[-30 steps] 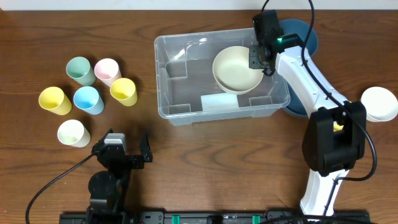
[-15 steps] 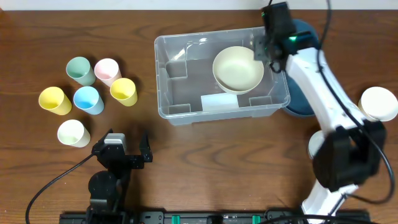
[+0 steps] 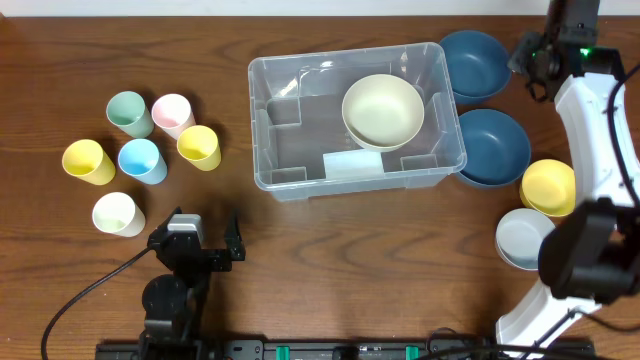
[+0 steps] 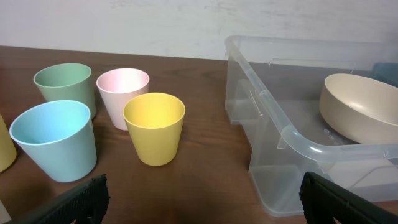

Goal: Pack container
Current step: 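Move the right gripper to the dark teal bowl and grasp its rim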

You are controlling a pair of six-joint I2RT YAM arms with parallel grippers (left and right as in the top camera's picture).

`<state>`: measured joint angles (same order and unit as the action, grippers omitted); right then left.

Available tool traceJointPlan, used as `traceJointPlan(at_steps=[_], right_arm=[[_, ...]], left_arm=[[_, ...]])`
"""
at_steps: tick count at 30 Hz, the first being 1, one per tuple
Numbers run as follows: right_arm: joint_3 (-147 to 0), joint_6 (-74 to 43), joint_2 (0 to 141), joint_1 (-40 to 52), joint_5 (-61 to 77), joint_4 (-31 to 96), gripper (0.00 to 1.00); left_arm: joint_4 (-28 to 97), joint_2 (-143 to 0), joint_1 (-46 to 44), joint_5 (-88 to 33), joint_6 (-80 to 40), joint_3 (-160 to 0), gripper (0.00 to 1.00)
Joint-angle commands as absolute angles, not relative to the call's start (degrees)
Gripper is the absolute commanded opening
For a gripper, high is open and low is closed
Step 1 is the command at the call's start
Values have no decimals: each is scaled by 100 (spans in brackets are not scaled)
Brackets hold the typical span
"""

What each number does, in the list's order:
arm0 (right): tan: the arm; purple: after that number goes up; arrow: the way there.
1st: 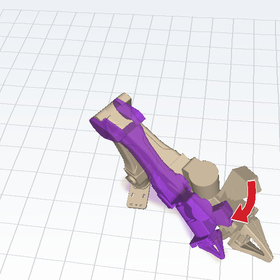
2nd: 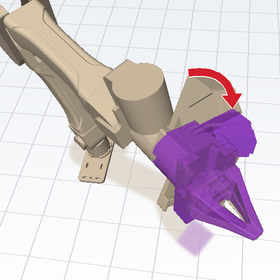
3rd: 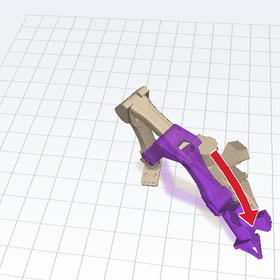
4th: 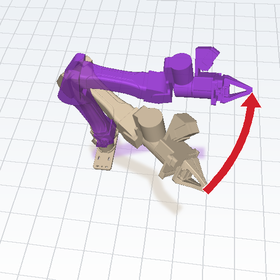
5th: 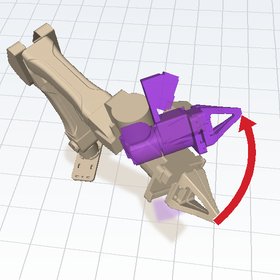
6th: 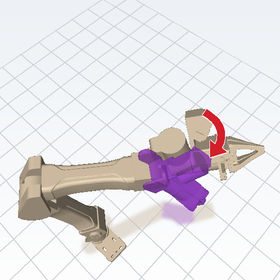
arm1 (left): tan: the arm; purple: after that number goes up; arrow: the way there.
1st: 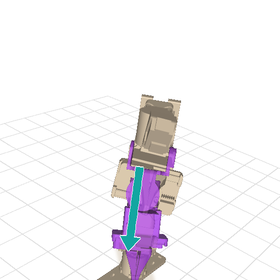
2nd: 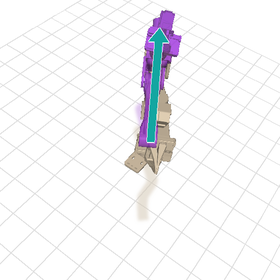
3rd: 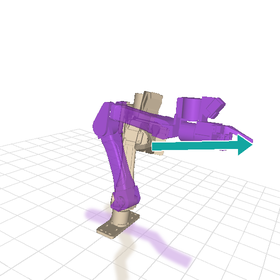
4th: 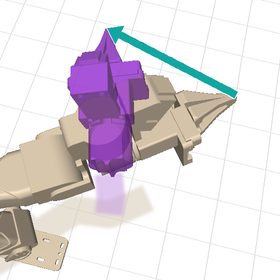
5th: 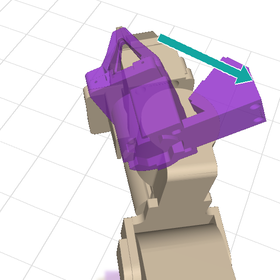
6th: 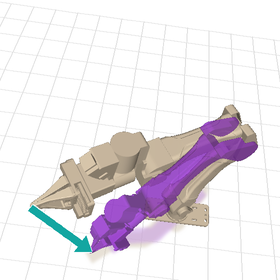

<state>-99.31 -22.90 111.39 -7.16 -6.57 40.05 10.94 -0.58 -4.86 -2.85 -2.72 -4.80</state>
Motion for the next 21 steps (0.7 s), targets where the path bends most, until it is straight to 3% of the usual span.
traceJointPlan(at_steps=[1, 13, 21], right_arm=[[-9931, -2464, 11566, -823, -108, 3909, 48], [-9931, -2613, 12499, -821, 163, 3597, 44], [-9931, -2617, 12755, -821, 180, 3441, 36]], left_arm=[[1302, -23, -451, -346, -198, -397, 98], [1302, -23, -451, -346, -198, -397, 98], [1302, -23, -451, -346, -198, -397, 98]])
